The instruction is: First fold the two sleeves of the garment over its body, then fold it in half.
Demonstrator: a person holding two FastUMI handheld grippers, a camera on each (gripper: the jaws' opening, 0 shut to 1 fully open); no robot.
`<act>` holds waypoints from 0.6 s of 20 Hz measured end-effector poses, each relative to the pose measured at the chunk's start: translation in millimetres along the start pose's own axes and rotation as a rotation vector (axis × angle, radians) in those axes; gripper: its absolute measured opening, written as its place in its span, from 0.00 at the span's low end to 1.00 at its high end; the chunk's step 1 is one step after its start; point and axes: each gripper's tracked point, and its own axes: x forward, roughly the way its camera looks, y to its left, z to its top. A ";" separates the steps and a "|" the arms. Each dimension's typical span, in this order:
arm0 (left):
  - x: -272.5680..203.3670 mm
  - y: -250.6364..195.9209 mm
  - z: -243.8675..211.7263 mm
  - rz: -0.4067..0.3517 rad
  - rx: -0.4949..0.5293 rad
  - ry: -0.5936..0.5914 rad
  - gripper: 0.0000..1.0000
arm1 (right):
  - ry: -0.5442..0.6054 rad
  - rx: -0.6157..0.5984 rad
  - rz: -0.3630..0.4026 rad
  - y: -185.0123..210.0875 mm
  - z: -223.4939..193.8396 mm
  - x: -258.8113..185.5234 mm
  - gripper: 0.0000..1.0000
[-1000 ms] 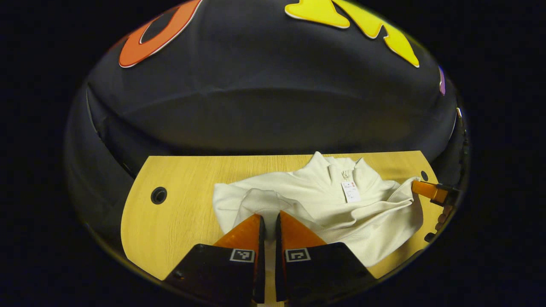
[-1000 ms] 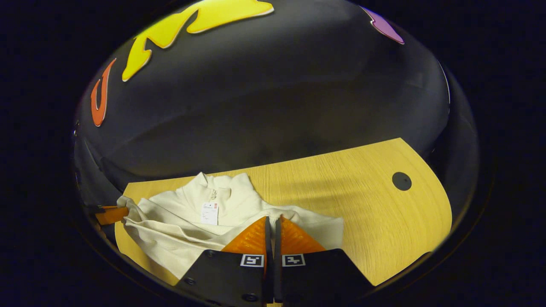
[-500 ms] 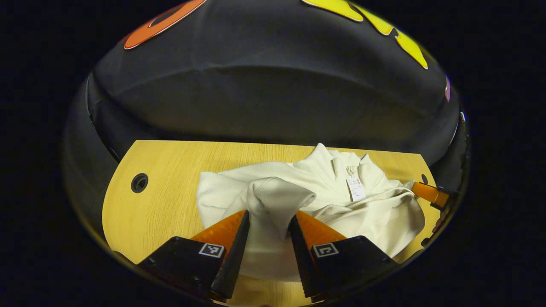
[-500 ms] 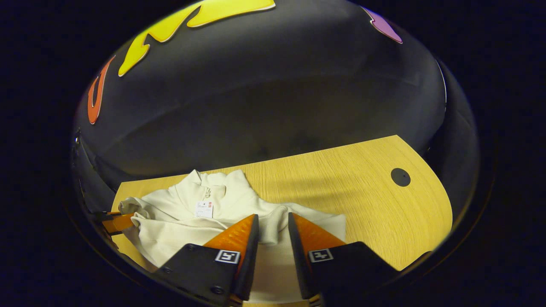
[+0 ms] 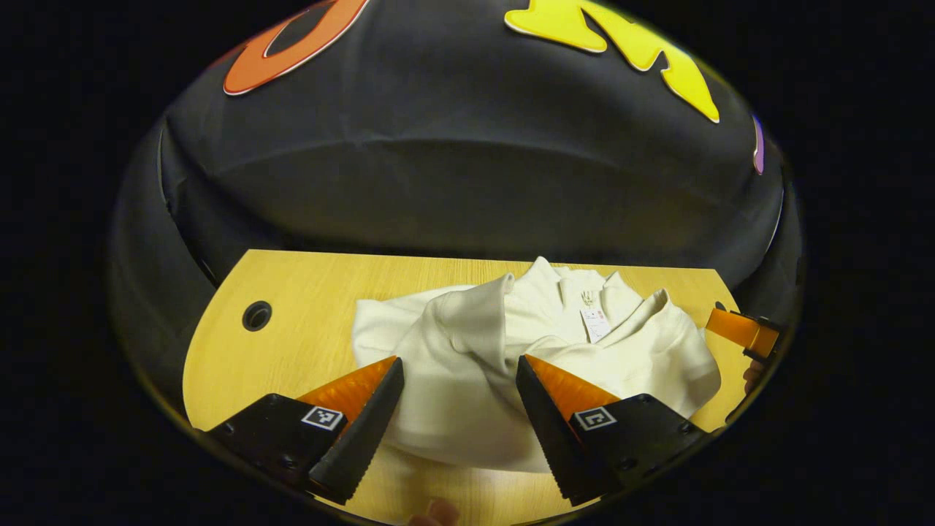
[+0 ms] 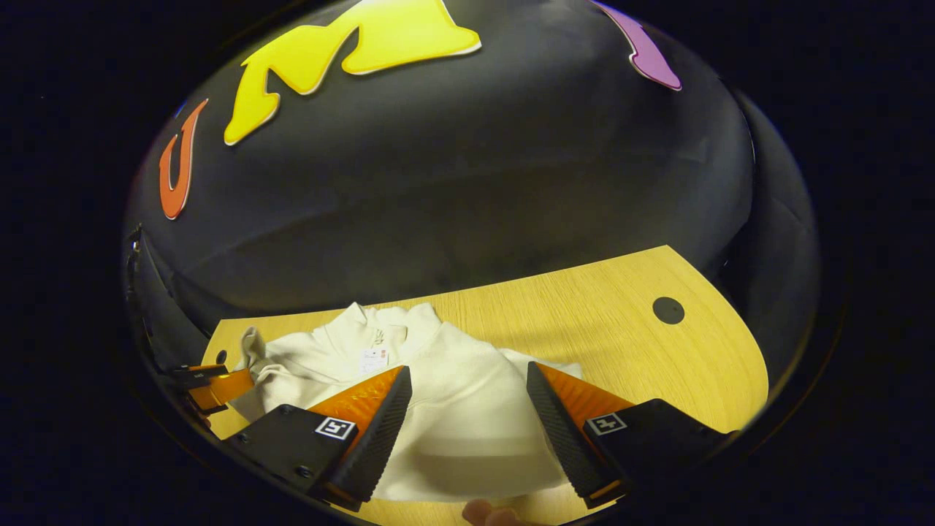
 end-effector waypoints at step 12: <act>-72.8 -1.7 43.1 0.019 -0.025 -0.312 0.98 | -0.288 -0.097 0.026 26.4 73.8 -233.5 0.98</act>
